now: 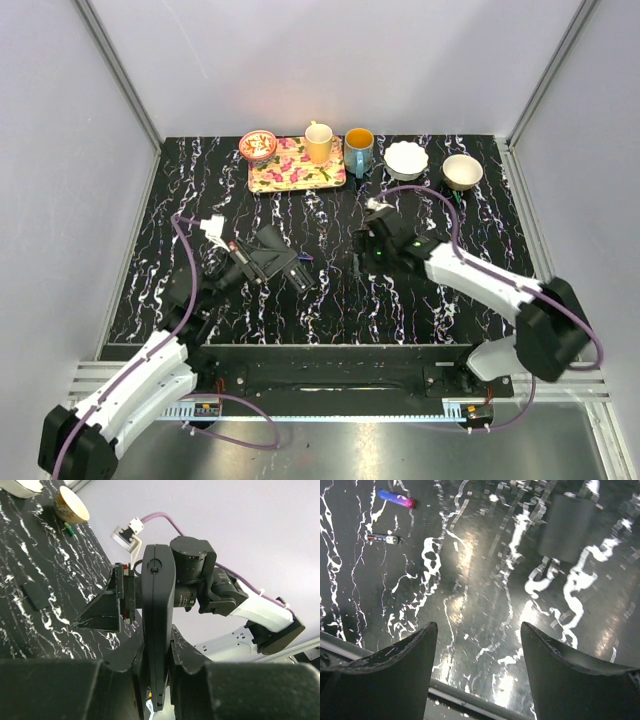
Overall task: Load the batteries into the remote control
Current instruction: Pick up the battery from the center of the board.
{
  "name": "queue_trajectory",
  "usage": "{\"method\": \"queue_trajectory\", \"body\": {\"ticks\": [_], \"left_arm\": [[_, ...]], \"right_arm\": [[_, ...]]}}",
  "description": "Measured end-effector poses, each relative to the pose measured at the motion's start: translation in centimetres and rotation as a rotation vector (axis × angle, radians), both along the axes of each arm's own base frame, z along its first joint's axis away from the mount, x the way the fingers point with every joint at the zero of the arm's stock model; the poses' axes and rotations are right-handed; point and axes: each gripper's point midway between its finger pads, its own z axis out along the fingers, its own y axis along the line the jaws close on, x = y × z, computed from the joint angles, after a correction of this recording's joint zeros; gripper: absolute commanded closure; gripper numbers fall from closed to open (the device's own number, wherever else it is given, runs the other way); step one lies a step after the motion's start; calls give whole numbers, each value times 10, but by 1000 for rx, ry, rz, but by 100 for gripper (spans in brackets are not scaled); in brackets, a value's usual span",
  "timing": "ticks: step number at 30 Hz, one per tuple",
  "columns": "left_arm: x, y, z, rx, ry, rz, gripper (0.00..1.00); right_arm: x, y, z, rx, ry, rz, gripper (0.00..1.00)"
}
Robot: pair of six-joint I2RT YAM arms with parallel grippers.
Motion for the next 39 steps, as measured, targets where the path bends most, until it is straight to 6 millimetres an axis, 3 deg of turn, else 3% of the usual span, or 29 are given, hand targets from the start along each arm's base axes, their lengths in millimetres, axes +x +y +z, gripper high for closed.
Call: {"method": "queue_trajectory", "body": {"ticks": [3, 7, 13, 22, 28, 39], "left_arm": [[-4, 8, -15, 6, 21, 25, 100], [-4, 11, -38, 31, 93, 37, 100], [-8, 17, -29, 12, 72, 47, 100], [-11, 20, -21, 3, 49, 52, 100], [-13, 19, -20, 3, 45, 41, 100], [-14, 18, -15, -10, 32, 33, 100]], "right_arm": [[5, 33, -9, -45, 0, 98, 26], [31, 83, -12, -54, -44, 190, 26], [67, 116, -34, -69, -47, 197, 27], [85, 133, -78, -117, -1, 145, 27], [85, 142, -79, -124, -34, 192, 29], [88, 153, -84, -164, -101, 306, 45]]}}
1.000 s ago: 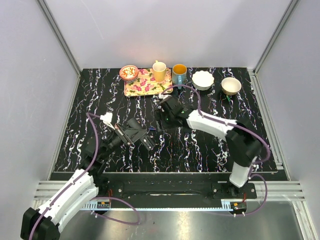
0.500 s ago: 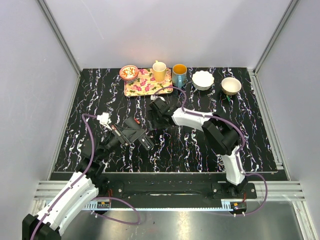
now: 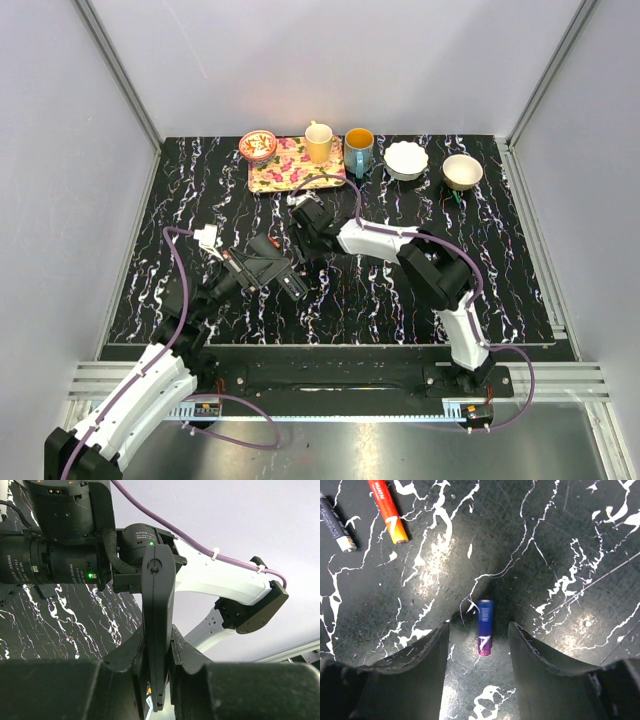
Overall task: Load the batteries into the remote control
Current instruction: Pick up the battery from the center of the board.
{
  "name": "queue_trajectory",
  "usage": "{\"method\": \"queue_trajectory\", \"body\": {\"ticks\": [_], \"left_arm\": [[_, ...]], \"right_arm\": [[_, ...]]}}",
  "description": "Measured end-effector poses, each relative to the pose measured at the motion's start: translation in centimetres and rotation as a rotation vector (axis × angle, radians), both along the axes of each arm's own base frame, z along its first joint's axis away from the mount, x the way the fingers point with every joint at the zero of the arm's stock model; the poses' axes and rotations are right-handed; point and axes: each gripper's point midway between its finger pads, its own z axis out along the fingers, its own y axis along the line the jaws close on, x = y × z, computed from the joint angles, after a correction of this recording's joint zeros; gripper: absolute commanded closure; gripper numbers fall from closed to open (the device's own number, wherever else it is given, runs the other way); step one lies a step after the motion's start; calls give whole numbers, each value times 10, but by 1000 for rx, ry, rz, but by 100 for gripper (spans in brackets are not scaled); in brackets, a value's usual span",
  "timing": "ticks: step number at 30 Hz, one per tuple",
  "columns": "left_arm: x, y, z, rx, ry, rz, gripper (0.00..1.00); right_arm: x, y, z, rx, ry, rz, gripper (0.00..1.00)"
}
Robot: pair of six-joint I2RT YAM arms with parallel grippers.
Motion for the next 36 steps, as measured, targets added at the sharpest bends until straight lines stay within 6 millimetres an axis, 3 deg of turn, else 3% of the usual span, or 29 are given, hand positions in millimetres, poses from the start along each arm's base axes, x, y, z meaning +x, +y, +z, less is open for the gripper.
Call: {"method": "queue_trajectory", "body": {"ticks": [14, 27, 36], "left_arm": [[-1, 0, 4, -15, -7, -3, 100], [-1, -1, 3, -29, 1, -14, 100], [0, -2, -3, -24, 21, -16, 100]], "right_arm": [[-1, -2, -4, -64, -50, 26, 63], [-4, -8, -5, -56, -57, -19, 64], [-8, -14, -5, -58, -49, -31, 76]]}}
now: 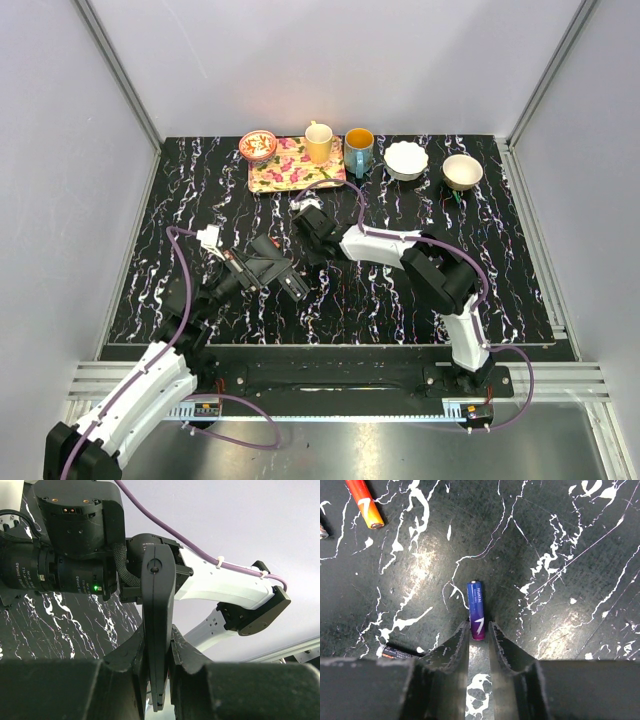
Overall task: Load the batteries into the remote control
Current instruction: Pick up the battery from the center of the board.
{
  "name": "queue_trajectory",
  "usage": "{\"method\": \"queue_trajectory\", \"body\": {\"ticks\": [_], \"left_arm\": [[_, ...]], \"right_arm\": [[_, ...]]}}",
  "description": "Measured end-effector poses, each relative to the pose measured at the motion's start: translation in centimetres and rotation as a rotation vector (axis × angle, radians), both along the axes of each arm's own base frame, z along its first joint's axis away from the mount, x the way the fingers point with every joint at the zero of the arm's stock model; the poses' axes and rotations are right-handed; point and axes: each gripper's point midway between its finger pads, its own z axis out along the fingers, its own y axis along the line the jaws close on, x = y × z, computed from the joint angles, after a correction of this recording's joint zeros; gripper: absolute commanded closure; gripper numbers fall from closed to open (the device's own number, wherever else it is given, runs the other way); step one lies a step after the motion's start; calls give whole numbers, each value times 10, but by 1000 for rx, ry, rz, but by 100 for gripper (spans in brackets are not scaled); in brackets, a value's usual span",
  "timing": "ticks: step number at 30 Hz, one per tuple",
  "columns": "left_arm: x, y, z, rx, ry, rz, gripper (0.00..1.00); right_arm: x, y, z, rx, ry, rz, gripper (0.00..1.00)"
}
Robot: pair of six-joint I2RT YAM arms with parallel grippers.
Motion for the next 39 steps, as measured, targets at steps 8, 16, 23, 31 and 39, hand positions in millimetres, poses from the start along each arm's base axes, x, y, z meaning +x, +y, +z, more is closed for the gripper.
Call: {"method": "queue_trajectory", "body": {"ticks": [8, 16, 23, 31, 39], "left_arm": [[-1, 0, 1, -2, -1, -3, 100], [2, -1, 0, -1, -1, -4, 100], [5, -3, -3, 3, 8, -6, 100], [23, -12, -19, 13, 60, -8, 100], [56, -33, -45, 49, 161, -22, 100]], "right_arm": [[0, -1, -1, 2, 7, -11, 100], [2, -19, 0, 83, 79, -74, 100], [-4, -46, 1, 44, 101, -110, 100], [-52, -112, 60, -46, 97, -153, 100], [-101, -128, 205, 144, -39, -78, 100]]}}
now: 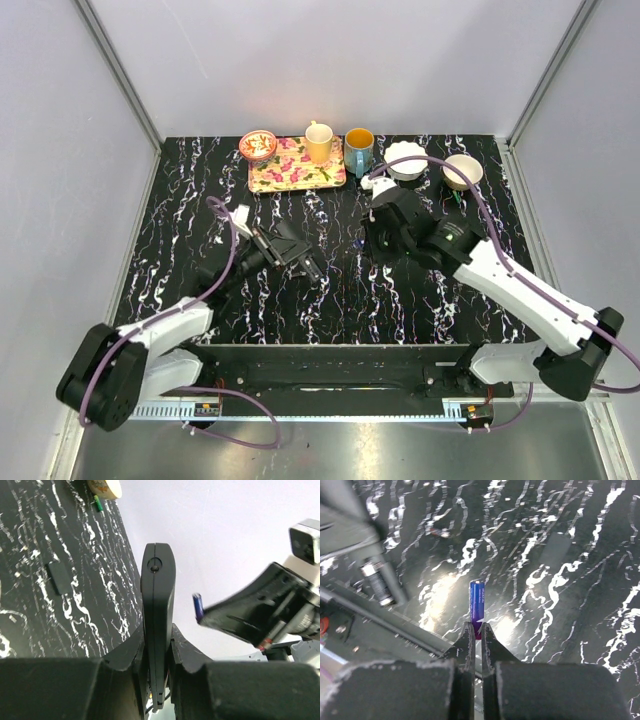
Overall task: Load the batteries into the remote control
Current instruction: Pick up the battery from the center of the board, then load the battery into the remote control.
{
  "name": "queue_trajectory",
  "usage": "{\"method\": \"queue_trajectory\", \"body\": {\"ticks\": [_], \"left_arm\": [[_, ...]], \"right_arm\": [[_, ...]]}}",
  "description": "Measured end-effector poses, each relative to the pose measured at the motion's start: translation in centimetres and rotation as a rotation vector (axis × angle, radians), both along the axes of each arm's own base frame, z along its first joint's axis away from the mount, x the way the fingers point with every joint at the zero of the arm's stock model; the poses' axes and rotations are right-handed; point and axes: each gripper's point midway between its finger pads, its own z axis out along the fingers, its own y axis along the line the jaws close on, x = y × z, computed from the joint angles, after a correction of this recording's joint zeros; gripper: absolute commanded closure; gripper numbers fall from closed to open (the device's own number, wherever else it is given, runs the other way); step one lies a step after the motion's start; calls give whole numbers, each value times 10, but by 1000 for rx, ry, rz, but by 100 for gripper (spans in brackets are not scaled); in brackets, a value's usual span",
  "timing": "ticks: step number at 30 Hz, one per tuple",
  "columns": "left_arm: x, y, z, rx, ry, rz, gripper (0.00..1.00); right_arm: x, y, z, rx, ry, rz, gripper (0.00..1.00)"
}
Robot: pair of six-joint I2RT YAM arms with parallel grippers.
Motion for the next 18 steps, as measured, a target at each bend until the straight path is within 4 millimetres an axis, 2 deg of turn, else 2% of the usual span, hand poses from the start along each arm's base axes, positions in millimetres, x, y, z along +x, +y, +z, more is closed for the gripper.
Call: {"method": "queue_trajectory", "body": {"ticks": [3, 6, 9, 12, 15, 18], "left_arm": [[9, -12, 11, -24, -28, -23, 100], [13, -24, 20, -57, -61, -55, 100], [14, -34, 21, -94, -63, -82, 100], [15, -45, 7, -125, -7, -111, 100], [15, -53, -16, -125, 90, -127, 100], [15, -57, -28, -123, 146, -135, 100]], "right_arm": [[-18, 8, 23, 44, 27, 66, 100], [-35, 11, 22, 55, 108, 122, 100], [-50, 15, 16, 50, 195, 168, 100], [-56, 20, 14, 44, 253, 191, 100], [-58, 24, 20, 53, 273, 206, 100], [-59, 28, 27, 63, 280, 217, 100]]}}
